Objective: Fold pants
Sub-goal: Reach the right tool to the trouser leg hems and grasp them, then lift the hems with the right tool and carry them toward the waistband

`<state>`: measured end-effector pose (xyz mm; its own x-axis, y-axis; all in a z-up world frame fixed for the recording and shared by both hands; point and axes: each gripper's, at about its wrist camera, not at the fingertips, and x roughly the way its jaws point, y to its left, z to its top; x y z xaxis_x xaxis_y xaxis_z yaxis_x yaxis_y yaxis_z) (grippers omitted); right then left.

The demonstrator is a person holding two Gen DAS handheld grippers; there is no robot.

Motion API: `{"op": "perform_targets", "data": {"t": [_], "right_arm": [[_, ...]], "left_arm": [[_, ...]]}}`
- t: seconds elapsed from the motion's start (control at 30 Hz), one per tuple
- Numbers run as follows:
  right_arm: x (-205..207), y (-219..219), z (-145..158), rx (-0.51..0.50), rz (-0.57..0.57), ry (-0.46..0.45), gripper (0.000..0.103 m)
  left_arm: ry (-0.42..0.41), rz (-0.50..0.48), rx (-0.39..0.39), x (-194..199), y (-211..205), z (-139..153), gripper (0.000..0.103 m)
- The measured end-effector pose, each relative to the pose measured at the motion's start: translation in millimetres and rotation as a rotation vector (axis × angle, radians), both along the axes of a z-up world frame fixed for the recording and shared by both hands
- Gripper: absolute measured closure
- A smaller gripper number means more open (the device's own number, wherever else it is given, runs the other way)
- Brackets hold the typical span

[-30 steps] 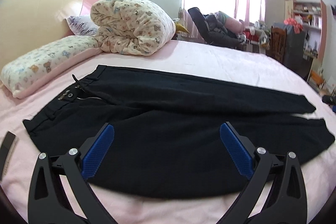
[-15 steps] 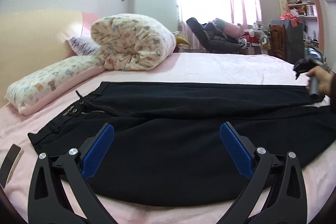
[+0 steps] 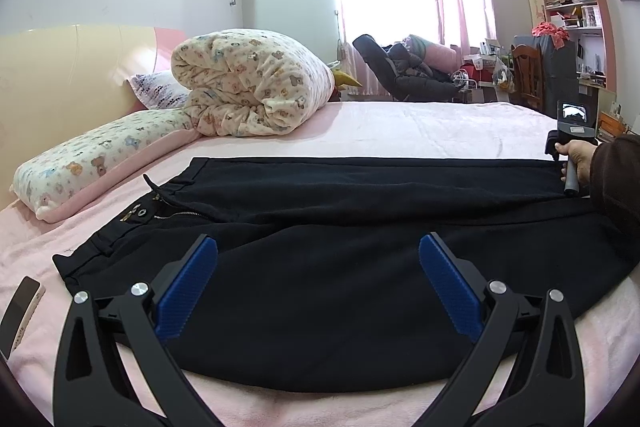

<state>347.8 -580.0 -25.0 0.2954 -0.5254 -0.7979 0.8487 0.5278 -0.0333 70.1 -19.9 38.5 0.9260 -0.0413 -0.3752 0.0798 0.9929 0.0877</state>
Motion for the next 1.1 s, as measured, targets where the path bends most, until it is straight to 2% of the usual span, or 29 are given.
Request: {"op": "perform_targets", "data": {"t": [0.17,0.3,0.6,0.8,0.97,1.1], "right_arm": [[-23.3,-12.9,3.3,0.095,-0.002,-0.115,0.084],[-44.0,-21.6,6.0,0.206,0.009,-0.241,0.095],[-93.4,-28.0,21.8,0.33,0.051,-0.415,0.098],[-142.1,-12.7,35.7,0.37,0.124,-0.514,0.098],[-214.6,15.7,51.7,0.365,0.23,-0.609,0.098],[-268.1,41.3,50.6,0.375,0.269,-0.643,0.099]], "left_arm": [[0.01,-0.017,-0.001,1.2,0.3,-0.7,0.002],[0.04,-0.042,0.009,2.8,-2.8,-3.6,0.002],[0.04,-0.04,-0.022,2.6,4.2,-3.0,0.002],[0.064,-0.039,-0.085,7.6,15.7,-2.1,0.002],[0.071,-0.051,-0.139,8.1,23.3,-0.9,0.002],[0.06,-0.056,-0.209,2.6,30.9,2.5,0.002]]}}
